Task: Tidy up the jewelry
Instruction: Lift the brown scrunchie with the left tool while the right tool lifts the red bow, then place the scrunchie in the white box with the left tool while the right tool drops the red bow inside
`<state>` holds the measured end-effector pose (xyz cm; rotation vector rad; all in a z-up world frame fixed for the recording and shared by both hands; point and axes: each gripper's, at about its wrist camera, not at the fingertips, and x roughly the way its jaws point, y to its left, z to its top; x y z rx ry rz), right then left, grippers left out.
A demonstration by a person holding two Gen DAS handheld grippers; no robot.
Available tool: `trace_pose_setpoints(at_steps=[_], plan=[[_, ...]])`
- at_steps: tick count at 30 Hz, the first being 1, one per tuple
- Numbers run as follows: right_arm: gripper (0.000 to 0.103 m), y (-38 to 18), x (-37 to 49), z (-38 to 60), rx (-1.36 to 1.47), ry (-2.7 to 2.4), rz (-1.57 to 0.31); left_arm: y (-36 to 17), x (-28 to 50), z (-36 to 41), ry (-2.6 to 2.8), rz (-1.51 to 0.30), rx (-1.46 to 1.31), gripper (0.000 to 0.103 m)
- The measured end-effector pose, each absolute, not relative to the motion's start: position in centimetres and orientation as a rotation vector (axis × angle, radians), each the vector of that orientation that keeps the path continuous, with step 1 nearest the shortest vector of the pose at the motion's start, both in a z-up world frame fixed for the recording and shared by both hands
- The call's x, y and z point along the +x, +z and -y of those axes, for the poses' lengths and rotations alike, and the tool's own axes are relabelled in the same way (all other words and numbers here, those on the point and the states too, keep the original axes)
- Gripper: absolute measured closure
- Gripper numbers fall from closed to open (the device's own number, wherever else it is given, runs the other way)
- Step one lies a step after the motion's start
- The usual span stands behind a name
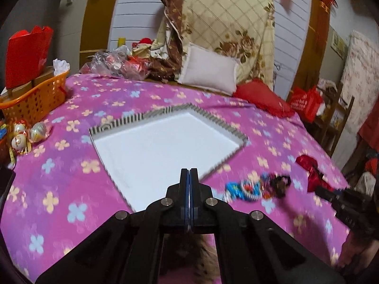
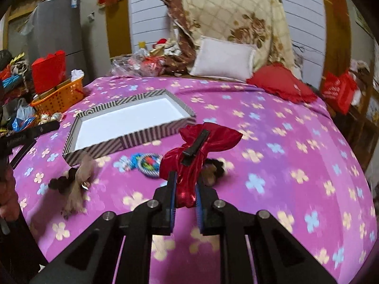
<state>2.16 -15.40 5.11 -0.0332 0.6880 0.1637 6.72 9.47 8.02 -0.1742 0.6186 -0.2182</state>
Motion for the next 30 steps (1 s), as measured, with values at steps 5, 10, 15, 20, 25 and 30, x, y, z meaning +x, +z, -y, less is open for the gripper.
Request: trace_pose_setpoints(at_steps=[5,10,15,20,25,30], plan=[[0.089,5.2,3.2,14.8,-0.04,0.178,-0.669,8.0,6.8,-11.8,-0.211,-0.617,-0.243,0.103],[0.089,2.9,3.1,14.8,-0.02,0.19,-0.72,5.2,5.0,-9.5,-0.267,-0.718,-0.212,0.087],[0.089,3.0,2.0,14.3,-0.045,0.215,-0.702,2.0,4.8,-5.1,-0.287,-0.803,-0.093,0.071],[0.089,2.8,1.6,14.0,-0.055,0.233,-0.705,-1.1,5.7,-4.2,-0.226,-0.904,-0.049,0.073],[0.089,3.2,1.3,14.1,-0.055,0.237,-0.687,0.8,4.1,-6.0,-0.239,-0.841,-0.114,0.087],[0.089,3.5,1.2,14.4,-0.041,0.236,-0.674,3.3,2.2,-8.3,-0.388,-0.745,-0.277,0.087]])
